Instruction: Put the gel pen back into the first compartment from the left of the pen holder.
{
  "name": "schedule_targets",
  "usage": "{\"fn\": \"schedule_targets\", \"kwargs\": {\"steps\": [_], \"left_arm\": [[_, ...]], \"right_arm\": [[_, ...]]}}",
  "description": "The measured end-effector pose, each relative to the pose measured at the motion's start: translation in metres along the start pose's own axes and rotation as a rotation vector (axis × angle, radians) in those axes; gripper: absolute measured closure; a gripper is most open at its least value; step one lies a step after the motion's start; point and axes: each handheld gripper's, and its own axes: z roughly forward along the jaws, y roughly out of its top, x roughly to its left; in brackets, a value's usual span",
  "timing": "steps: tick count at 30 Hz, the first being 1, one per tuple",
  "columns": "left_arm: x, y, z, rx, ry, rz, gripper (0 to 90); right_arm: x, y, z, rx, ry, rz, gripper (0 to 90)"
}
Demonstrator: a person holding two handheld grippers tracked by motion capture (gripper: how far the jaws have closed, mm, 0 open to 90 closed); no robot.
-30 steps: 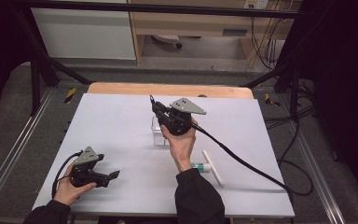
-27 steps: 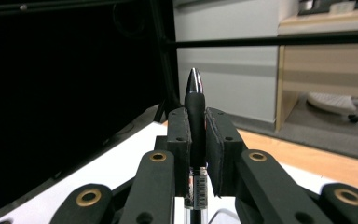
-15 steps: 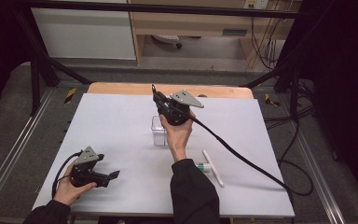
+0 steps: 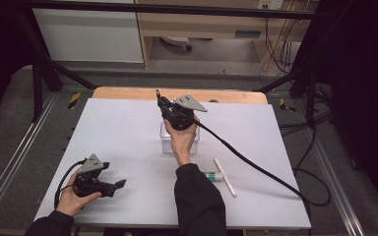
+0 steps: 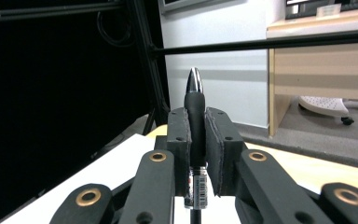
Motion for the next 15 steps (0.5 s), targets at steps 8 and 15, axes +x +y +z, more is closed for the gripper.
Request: {"fn": "schedule_targets", "kwargs": {"steps": [8,15], "left_arm": [[0.0,0.0,0.0,0.0,0.0,-0.002,5.3],[0.0,0.0,0.0,0.001,0.0,0.001,5.3]], "right_arm": [[-0.004,-0.018,0.005,0.04,-0.007,0.005,80.7],[-0.005,-0.03,0.002,0.067,-0.005,0.008,80.7]]}}
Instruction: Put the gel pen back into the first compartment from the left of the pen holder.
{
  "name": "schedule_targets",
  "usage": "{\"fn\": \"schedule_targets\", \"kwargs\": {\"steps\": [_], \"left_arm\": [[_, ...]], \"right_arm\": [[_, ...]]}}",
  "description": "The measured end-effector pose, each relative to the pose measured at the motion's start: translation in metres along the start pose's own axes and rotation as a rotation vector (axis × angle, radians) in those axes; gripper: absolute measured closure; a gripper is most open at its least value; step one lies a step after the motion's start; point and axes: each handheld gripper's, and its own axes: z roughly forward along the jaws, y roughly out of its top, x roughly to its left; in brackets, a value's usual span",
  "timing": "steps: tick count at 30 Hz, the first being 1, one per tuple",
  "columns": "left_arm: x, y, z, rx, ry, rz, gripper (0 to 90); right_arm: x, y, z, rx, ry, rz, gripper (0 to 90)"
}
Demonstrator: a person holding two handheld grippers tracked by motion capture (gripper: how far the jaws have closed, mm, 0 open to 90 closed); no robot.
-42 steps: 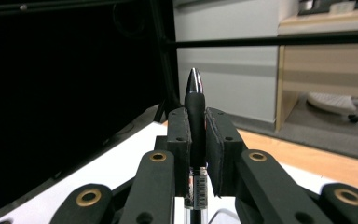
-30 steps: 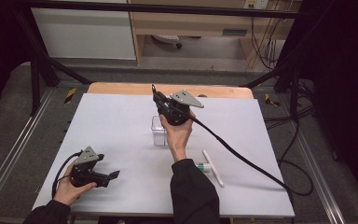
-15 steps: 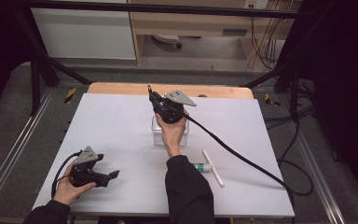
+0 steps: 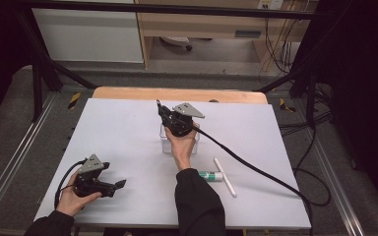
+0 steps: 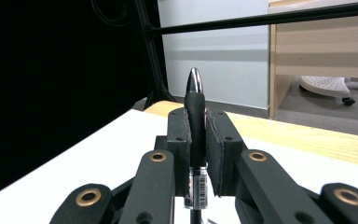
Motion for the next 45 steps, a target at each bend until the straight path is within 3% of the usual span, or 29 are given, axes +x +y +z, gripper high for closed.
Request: {"fn": "schedule_targets", "kwargs": {"steps": [12,16,24,31,36,45], "left_arm": [[0.0,0.0,0.0,0.0,0.0,0.001,5.3],[0.0,0.0,0.0,0.002,-0.001,0.001,5.3],[0.0,0.0,0.0,0.003,-0.001,0.001,5.3],[-0.001,0.0,0.001,0.006,0.0,0.001,5.3],[-0.001,0.0,0.001,0.009,-0.001,-0.002,5.2],[-0.002,0.0,0.002,0.017,-0.003,0.002,5.0]], "right_arm": [[-0.004,-0.016,-0.005,0.023,-0.006,-0.004,80.7],[-0.004,-0.018,-0.007,0.06,-0.008,-0.017,79.6],[-0.002,-0.008,-0.021,0.103,0.01,-0.052,59.3],[-0.002,0.006,-0.041,0.228,0.069,-0.086,36.4],[-0.004,0.013,-0.058,0.27,0.11,-0.095,22.0],[-0.01,0.013,-0.086,0.395,0.127,-0.155,6.9]]}}
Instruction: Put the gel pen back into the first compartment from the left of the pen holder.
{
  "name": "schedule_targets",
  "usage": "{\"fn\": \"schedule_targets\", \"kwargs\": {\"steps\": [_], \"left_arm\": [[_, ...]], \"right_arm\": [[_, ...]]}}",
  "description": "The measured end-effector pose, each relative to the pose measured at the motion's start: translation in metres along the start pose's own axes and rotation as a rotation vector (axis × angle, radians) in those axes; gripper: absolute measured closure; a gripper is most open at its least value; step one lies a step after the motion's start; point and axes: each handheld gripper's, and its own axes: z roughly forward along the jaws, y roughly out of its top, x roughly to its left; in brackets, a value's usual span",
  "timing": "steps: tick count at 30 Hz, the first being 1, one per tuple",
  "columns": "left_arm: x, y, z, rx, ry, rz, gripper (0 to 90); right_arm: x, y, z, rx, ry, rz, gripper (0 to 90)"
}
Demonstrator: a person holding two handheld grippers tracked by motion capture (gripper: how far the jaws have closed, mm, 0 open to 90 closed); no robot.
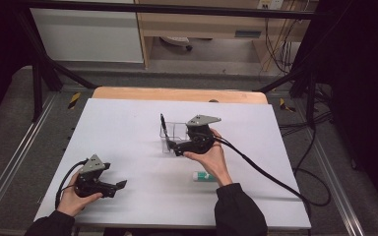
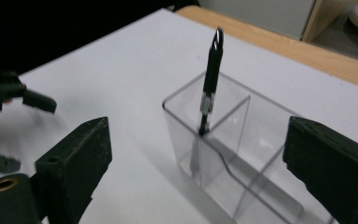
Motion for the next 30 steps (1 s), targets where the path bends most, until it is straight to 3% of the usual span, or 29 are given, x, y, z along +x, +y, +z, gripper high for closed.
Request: {"fn": "schedule_targets", "kwargs": {"steps": [8,13,18,22,30], "left_arm": [[-0.001,0.0,0.001,0.005,0.002,-0.002,4.9],[-0.002,0.0,0.002,0.008,0.001,0.002,4.9],[-0.001,0.0,0.001,0.008,0.002,0.001,4.9],[-0.002,0.0,0.002,0.012,0.001,0.004,4.9],[-0.002,0.0,0.002,0.013,-0.001,0.006,4.9]], "right_arm": [[-0.005,-0.023,-0.012,0.114,0.001,-0.012,3.3],[-0.009,-0.038,-0.018,0.146,0.02,-0.02,2.6],[-0.015,-0.051,-0.025,0.168,0.045,-0.032,1.3],[-0.02,-0.059,-0.033,0.169,0.039,-0.03,1.7],[-0.031,-0.071,-0.051,0.174,-0.016,-0.006,2.3]]}}
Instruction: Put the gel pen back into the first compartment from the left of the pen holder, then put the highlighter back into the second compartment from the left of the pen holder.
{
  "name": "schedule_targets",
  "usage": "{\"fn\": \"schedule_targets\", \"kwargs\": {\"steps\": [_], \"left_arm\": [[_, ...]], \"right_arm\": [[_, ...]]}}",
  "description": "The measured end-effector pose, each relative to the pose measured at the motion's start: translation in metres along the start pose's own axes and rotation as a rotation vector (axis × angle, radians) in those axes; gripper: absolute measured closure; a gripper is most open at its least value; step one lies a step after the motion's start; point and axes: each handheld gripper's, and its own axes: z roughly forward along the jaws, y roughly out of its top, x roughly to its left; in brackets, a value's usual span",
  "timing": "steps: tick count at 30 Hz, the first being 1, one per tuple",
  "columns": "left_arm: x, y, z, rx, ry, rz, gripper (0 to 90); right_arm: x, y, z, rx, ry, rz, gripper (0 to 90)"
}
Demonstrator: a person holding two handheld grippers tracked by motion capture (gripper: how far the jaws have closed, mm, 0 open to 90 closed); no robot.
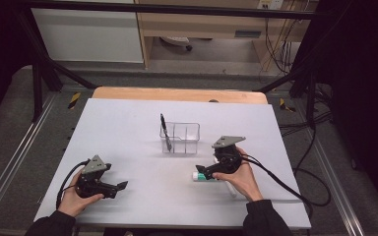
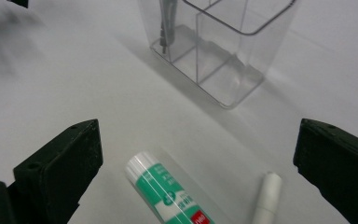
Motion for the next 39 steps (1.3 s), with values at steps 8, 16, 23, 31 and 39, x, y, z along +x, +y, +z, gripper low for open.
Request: {"fn": "schedule_targets", "kwargs": {"steps": [8,16,23,31,39], "left_arm": [[0.0,0.0,0.001,0.001,-0.005,0.0,5.1],[0.0,0.0,0.0,-0.002,-0.005,-0.003,5.1],[0.0,0.0,0.001,0.001,-0.006,-0.002,5.1],[-0.001,0.001,0.001,0.001,-0.007,0.0,5.1],[-0.001,0.0,0.0,-0.001,-0.008,0.0,5.1]], "right_arm": [[-0.008,-0.02,-0.013,0.002,-0.061,0.045,4.5],[-0.007,-0.042,-0.022,0.014,-0.085,0.082,6.4],[-0.004,-0.058,-0.027,0.029,-0.11,0.104,10.4],[-0.001,-0.068,-0.03,0.055,-0.137,0.11,15.3],[-0.002,-0.077,-0.035,0.066,-0.168,0.108,31.2]]}}
